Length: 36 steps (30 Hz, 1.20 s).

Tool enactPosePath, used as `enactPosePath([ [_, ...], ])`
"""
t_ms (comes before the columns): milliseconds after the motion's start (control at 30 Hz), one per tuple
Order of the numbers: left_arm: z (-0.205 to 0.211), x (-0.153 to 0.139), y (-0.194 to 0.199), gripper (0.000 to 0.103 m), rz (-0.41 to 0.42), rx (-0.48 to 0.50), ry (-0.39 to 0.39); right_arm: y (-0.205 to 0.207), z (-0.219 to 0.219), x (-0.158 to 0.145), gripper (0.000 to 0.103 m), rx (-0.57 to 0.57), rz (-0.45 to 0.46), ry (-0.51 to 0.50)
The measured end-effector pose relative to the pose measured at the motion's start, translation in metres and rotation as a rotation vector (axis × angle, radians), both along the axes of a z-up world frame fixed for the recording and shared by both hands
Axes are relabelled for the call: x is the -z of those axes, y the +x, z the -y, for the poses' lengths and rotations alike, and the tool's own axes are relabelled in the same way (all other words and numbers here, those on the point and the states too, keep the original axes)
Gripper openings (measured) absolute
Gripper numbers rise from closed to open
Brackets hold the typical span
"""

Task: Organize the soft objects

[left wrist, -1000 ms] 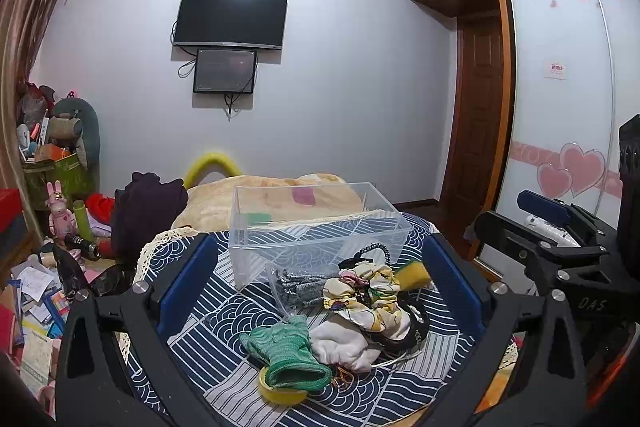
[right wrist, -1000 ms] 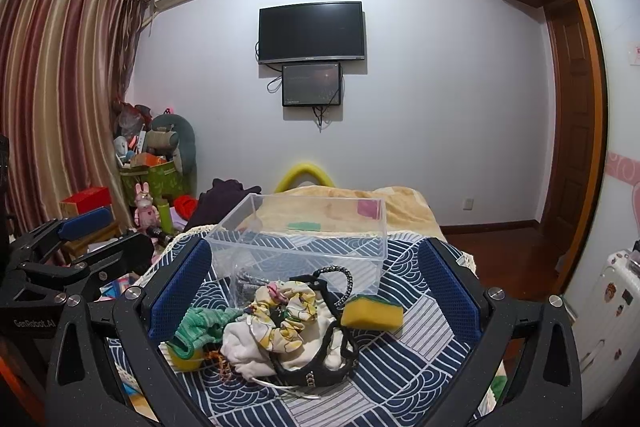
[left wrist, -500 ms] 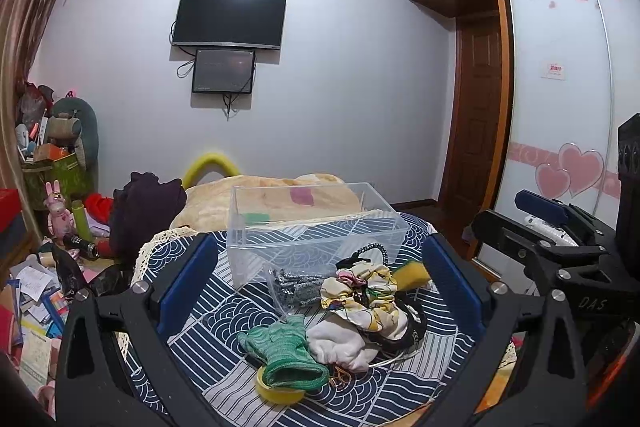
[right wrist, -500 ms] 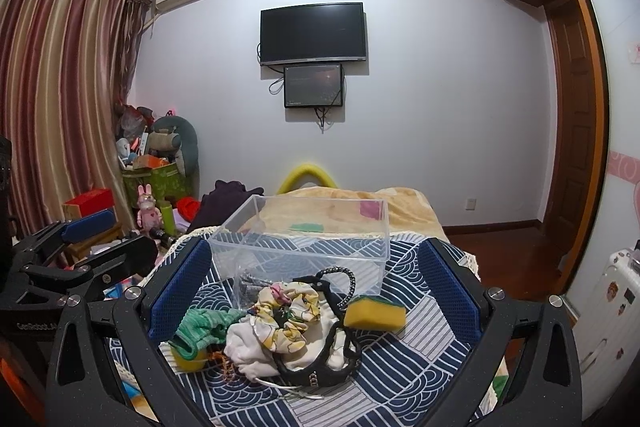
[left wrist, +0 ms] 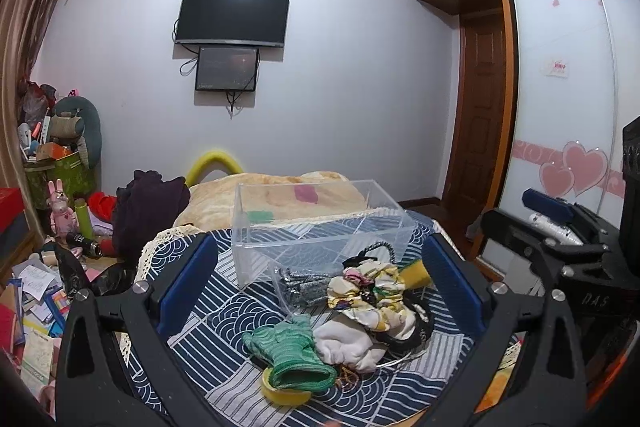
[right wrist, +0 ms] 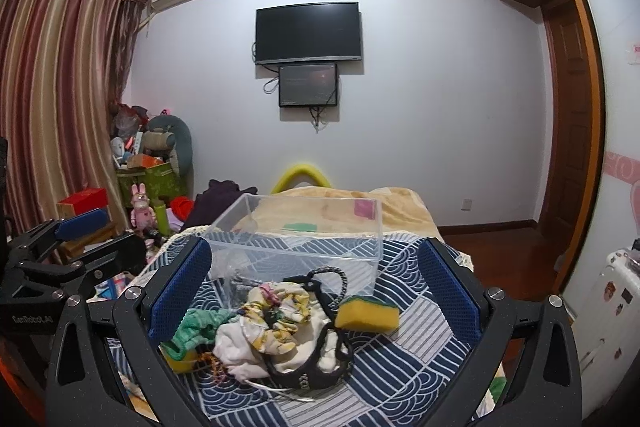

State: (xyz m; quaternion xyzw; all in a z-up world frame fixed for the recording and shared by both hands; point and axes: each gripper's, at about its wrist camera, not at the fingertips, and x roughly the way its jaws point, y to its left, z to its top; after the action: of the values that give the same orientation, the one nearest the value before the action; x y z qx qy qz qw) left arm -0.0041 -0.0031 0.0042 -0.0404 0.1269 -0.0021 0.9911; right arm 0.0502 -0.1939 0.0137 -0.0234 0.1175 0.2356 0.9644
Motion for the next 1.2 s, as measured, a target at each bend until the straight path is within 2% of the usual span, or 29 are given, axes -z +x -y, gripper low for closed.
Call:
enactPosePath([
  [67, -0.005, 0.004, 0.007, 0.103, -0.021, 0.002, -0.007, 0.006, 0.003, 0.004, 0.103, 0.019, -0.009, -0.005],
  [133, -0.01, 0.01, 0.014, 0.098, -0.044, -0.002, -0.023, 0.015, 0.006, 0.01, 0.103, 0.039, -0.027, -0.013],
  [200, -0.016, 0.018, 0.023, 0.081, -0.085, -0.007, -0.041, 0.025, 0.009, 0.018, 0.101, 0.049, -0.061, -0.019],
  [233, -0.02, 0.023, 0.03, 0.079, -0.12, -0.001, -0.054, 0.026, 0.01, 0.02, 0.099, 0.051, -0.07, -0.019],
  [367, -0.033, 0.048, 0.049, 0.076, -0.22, 0.012, -0.12, 0.04, 0.015, 0.033, 0.095, 0.069, -0.121, -0.036],
  [533, -0.037, 0.079, 0.064, 0.075, -0.319, 0.008, -0.122, 0.055, 0.02, 0.051, 0.092, 0.082, -0.195, -0.05],
  [733, -0.037, 0.109, 0.072, 0.075, -0.408, 0.001, -0.111, 0.07, 0.021, 0.068, 0.089, 0.093, -0.277, -0.073],
  [900, -0.043, 0.124, 0.081, 0.075, -0.453, 0.014, -0.173, 0.088, 0.022, 0.081, 0.086, 0.083, -0.36, -0.06],
  [933, -0.044, 0.126, 0.082, 0.072, -0.455, 0.018, -0.181, 0.093, 0.02, 0.084, 0.086, 0.079, -0.366, -0.06],
  [1000, -0.044, 0.126, 0.081, 0.056, -0.451, 0.026, -0.186, 0.097, 0.014, 0.087, 0.085, 0.075, -0.381, -0.074],
  [1067, -0.043, 0.125, 0.08, 0.049, -0.448, 0.035, -0.18, 0.1, 0.011, 0.088, 0.083, 0.065, -0.391, -0.079],
  [1133, -0.042, 0.123, 0.078, 0.036, -0.437, 0.039, -0.175, 0.103, 0.01, 0.091, 0.074, 0.059, -0.406, -0.08],
  [1167, -0.041, 0.121, 0.076, 0.03, -0.433, 0.042, -0.172, 0.105, 0.011, 0.092, 0.064, 0.056, -0.416, -0.079],
  [1200, -0.041, 0.12, 0.076, 0.028, -0.428, 0.046, -0.168, 0.107, 0.012, 0.095, 0.06, 0.053, -0.431, -0.077],
])
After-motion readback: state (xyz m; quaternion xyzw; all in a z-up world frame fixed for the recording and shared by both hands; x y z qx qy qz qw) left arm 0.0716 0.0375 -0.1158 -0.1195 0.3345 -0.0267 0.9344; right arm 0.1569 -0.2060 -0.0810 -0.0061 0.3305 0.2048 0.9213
